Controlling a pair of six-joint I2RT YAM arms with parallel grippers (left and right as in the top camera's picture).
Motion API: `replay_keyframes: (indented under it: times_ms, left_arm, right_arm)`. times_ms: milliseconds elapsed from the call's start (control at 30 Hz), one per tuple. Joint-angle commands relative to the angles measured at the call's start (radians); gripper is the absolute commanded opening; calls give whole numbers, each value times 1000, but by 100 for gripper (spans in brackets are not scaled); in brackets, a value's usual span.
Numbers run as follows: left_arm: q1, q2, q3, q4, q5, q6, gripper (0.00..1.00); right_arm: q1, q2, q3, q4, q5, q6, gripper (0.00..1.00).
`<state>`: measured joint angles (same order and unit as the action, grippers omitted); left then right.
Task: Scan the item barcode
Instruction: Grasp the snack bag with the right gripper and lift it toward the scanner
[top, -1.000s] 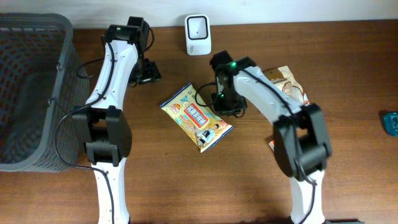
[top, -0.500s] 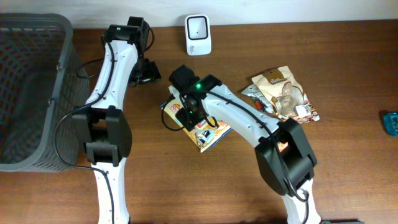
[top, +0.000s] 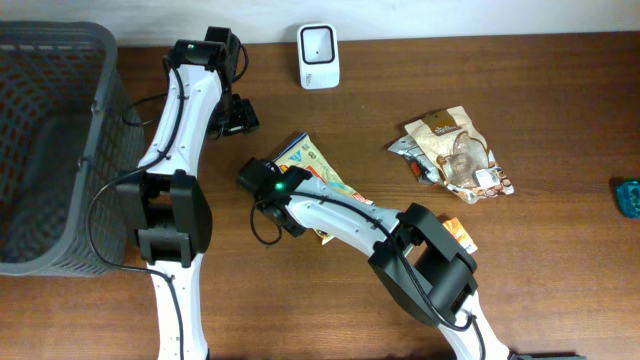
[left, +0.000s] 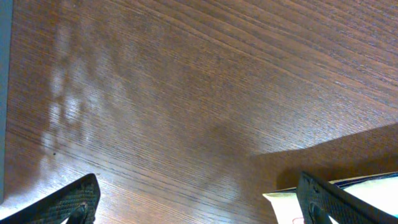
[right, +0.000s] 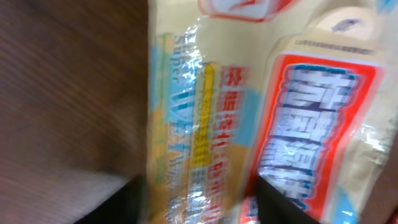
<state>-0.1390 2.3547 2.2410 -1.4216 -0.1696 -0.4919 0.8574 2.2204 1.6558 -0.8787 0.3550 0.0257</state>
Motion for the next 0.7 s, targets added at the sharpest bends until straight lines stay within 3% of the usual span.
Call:
replay_keyframes:
  times_ms: [0, 33, 133, 267, 333, 400, 467, 567, 667]
  left_arm:
    - [-2, 7, 17, -1, -11, -12, 99]
    - [-2, 7, 17, -1, -11, -12, 99]
    - [-2, 7, 17, -1, -11, -12, 99]
    - [-2, 7, 17, -1, -11, -12, 99]
    - [-2, 7, 17, -1, -11, -12, 99]
    - [-2, 7, 17, -1, -11, -12, 99]
    - [-2, 7, 17, -1, -11, -12, 99]
    - [-2, 7, 17, -1, -11, -12, 99]
    - [-2, 7, 17, -1, -11, -12, 99]
  right_arm:
    - [-19, 14, -30, 10, -6, 58, 17]
    - [-27, 12, -26, 4, -7, 82, 7]
    - [-71, -6, 35, -74, -58, 160, 4]
    - [-183, -69, 187, -204, -408, 159, 4]
    - [-287, -108, 270, -288, -686, 158, 4]
    - [-394, -128, 297, -336, -957, 109, 4]
    - [-518, -126, 289, -410, -1281, -33, 4]
    - [-642, -124, 265, -518, -1506, -177, 4]
    - [-727, -124, 265, -616, -1538, -240, 4]
